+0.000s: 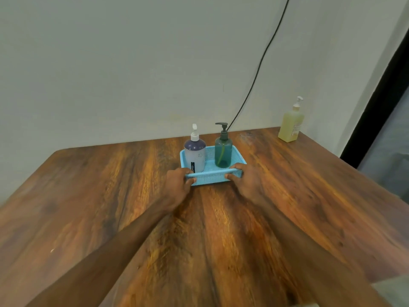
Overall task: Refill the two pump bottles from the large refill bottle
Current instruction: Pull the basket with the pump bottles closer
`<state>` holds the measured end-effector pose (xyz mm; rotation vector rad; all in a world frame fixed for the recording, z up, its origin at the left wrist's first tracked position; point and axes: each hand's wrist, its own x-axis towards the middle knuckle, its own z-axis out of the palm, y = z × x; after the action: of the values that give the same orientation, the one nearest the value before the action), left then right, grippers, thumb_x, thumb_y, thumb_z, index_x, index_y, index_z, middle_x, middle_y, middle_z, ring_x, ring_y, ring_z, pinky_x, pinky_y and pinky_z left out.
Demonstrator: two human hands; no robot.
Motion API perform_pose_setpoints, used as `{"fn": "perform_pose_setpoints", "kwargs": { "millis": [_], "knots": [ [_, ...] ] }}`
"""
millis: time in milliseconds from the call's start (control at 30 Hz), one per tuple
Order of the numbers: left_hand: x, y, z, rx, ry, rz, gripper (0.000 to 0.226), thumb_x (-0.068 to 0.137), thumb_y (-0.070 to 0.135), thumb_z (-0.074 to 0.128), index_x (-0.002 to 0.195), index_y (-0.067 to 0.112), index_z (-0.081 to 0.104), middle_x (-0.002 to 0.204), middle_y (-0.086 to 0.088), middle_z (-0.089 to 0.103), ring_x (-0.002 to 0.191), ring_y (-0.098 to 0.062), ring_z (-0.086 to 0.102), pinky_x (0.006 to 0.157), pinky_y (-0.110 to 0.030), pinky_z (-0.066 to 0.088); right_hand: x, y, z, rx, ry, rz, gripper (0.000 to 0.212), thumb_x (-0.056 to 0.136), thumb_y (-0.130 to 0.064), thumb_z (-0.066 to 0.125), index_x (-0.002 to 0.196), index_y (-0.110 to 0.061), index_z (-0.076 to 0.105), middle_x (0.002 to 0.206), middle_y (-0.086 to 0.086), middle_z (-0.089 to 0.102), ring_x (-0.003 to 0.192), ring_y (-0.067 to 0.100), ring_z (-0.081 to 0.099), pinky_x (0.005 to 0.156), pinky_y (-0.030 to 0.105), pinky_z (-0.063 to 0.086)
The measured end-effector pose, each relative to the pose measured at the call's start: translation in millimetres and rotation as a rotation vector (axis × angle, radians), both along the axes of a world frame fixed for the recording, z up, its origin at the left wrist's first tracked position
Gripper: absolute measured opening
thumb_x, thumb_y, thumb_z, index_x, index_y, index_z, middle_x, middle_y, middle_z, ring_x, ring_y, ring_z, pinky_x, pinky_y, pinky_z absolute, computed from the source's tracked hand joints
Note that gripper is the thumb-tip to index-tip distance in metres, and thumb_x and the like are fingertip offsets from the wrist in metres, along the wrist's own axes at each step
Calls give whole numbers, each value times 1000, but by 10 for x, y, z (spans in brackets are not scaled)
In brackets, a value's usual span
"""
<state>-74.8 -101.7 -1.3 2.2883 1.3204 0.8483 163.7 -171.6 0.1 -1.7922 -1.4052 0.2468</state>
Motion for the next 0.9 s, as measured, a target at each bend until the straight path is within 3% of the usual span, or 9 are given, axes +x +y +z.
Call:
{"fn": "perform_pose_setpoints", "kwargs": {
  "millis": [100, 233, 400, 467, 600, 700, 767, 833, 900],
  "knots": [
    [-170, -321, 31, -1, -24, -6, 34, 98, 26, 74, 129, 11, 73, 129, -5, 73, 112, -18, 71, 79, -11, 56, -149, -322, -26, 2, 32, -23, 26, 87, -34, 77, 111, -24, 74, 114, -7, 69, 108, 10, 59, 93, 24, 45],
    [-357, -720, 26, -3, -22, -12, 34, 99, 26, 74, 130, 14, 73, 130, -5, 73, 109, -12, 70, 70, -2, 50, -365, -732, -26, -21, 43, -64, 29, 87, -35, 77, 114, -26, 73, 120, -4, 68, 113, 13, 59, 98, 31, 47],
    [-492, -1007, -41, -48, -18, -10, 34, 99, 25, 74, 131, 14, 72, 134, -5, 72, 116, -15, 71, 87, -17, 57, -511, -1073, -84, -6, 10, -65, 29, 88, -34, 76, 116, -25, 73, 116, -11, 62, 106, 6, 56, 79, 11, 34],
    [-512, -1051, -58, -59, -12, -9, 37, 98, 26, 75, 133, 14, 71, 136, -6, 71, 118, -17, 71, 92, -25, 60, -530, -1108, -110, -7, 3, -48, 29, 87, -33, 77, 115, -23, 74, 116, -9, 65, 105, 5, 56, 79, 7, 35],
    [-510, -1076, -67, -54, 3, -7, 37, 98, 25, 75, 134, 14, 71, 136, -7, 72, 115, -16, 71, 90, -24, 61, -516, -1084, -186, -47, 17, -31, 32, 87, -40, 75, 116, -26, 73, 122, -3, 68, 117, 15, 59, 95, 28, 47],
    [-497, -1140, -64, -53, 13, 29, 36, 99, 28, 74, 132, 16, 70, 135, -7, 71, 116, -17, 70, 83, -13, 55, -521, -1088, -202, -68, 21, -35, 33, 89, -44, 73, 118, -30, 70, 125, -3, 66, 120, 14, 56, 95, 27, 46],
    [-489, -1238, -80, -14, 28, 83, 41, 97, 34, 75, 134, 20, 64, 142, -9, 65, 126, -23, 65, 97, -25, 57, -536, -1122, -191, -77, 31, -41, 36, 88, -46, 73, 120, -32, 68, 123, -3, 62, 118, 14, 55, 89, 22, 42],
    [-453, -1405, -71, 13, 37, 147, 55, 96, 36, 75, 144, 23, 53, 164, -11, 44, 145, -28, 49, 117, -40, 43, -544, -1183, -157, -75, 49, -59, 43, 86, -48, 75, 125, -36, 64, 129, -1, 55, 123, 14, 50, 92, 20, 41],
    [-384, -1580, -42, 63, -7, 178, 64, 98, 34, 73, 155, 26, 44, 174, -4, 22, 157, -25, 31, 122, -35, 28, -543, -1272, -104, -70, 58, -84, 53, 83, -50, 76, 132, -40, 59, 151, 2, 42, 140, 18, 39, 108, 35, 39]
  ]
}}
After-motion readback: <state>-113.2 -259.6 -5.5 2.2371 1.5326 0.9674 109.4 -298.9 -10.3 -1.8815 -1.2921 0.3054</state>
